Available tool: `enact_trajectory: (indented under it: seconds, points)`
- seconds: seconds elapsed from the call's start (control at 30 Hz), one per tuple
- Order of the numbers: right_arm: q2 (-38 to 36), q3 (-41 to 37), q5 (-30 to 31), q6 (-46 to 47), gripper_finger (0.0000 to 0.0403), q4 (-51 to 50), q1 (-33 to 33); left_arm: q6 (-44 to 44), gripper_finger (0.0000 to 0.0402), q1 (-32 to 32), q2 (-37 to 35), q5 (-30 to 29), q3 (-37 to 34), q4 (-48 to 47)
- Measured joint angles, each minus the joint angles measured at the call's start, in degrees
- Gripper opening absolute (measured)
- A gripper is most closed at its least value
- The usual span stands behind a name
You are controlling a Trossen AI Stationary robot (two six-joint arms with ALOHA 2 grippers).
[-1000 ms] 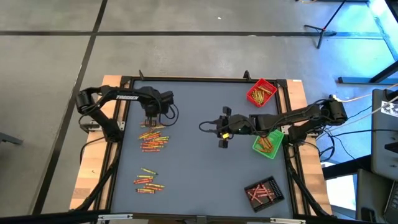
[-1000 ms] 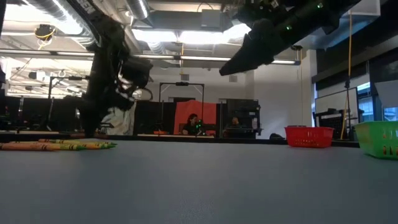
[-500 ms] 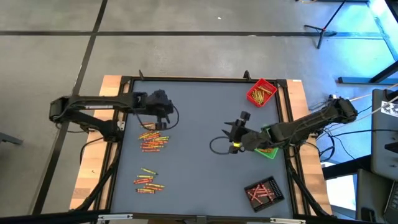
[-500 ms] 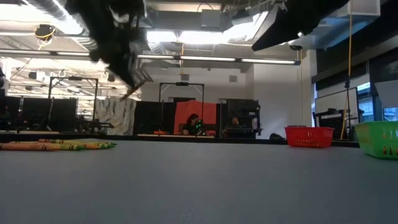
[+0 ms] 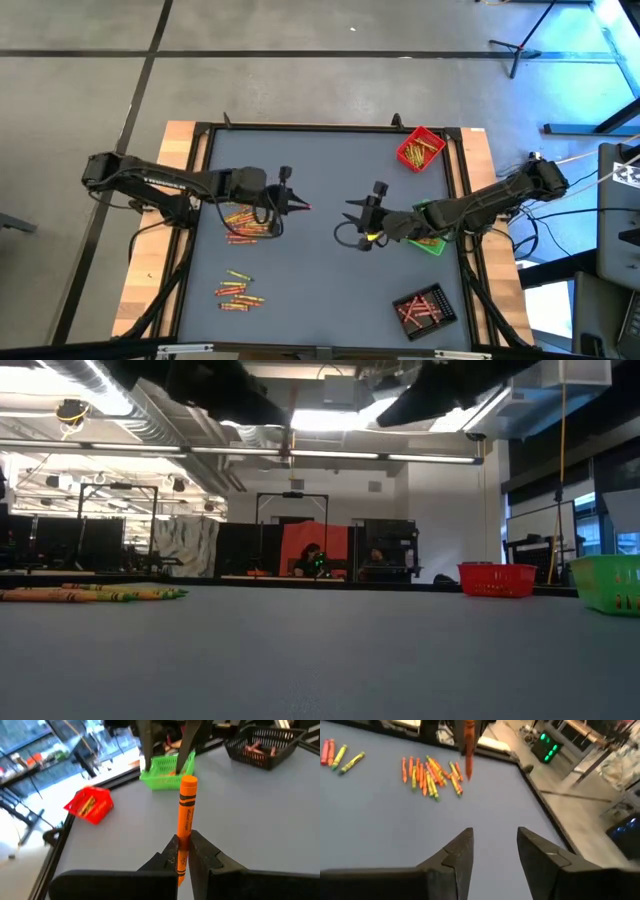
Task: Sort crayons
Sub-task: Put the orange crayon into the green bin
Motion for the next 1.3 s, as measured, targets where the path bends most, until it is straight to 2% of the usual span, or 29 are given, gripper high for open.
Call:
enact_trajectory:
  seconds: [0.13, 0.33, 0.5, 0.77, 0.87, 1.0, 1.03, 1.17, 1.3]
  points:
    - [3.7, 0.0, -6.7, -6.0, 0.0149, 10.8, -1.8, 0.8, 0.0005, -1.5, 4.3, -1.3, -1.3, 6.7]
    - [9.3, 0.0, -7.0, -13.7, 0.0149, 23.7, -2.1, 0.9, 0.0005, -3.1, 9.1, -2.2, -1.4, 14.7]
    - [11.0, 0.0, -7.7, -14.8, 0.0149, 25.9, -2.1, 1.0, 0.0005, -3.9, 9.3, -2.1, -1.4, 16.5]
    - [11.3, 0.0, -15.5, -13.9, 0.0142, 30.5, -3.5, 2.9, 0.0005, -5.0, 9.3, -2.0, -1.4, 17.4]
    - [11.3, 0.0, -20.0, -12.9, 0.0106, 30.2, -4.6, 3.9, 0.0005, -5.6, 9.3, -2.2, -1.4, 17.4]
    - [11.3, 0.0, -20.8, -13.1, 0.0025, 29.3, -4.9, 3.8, 0.0005, -5.8, 9.3, -2.2, -1.4, 17.2]
    - [11.3, 0.0, -20.8, -13.4, 0.0016, 29.2, -5.0, 3.5, 0.0005, -5.8, 9.3, -2.2, -1.4, 17.1]
    - [11.3, 0.0, -20.6, -14.2, 0.0034, 29.5, -4.9, 3.7, 0.0009, -5.8, 9.3, -2.5, -1.4, 17.2]
    - [10.9, 0.0, -18.1, -14.8, 0.0034, 28.9, -5.0, 3.0, 0.0042, -5.7, 9.2, -4.4, -1.4, 17.3]
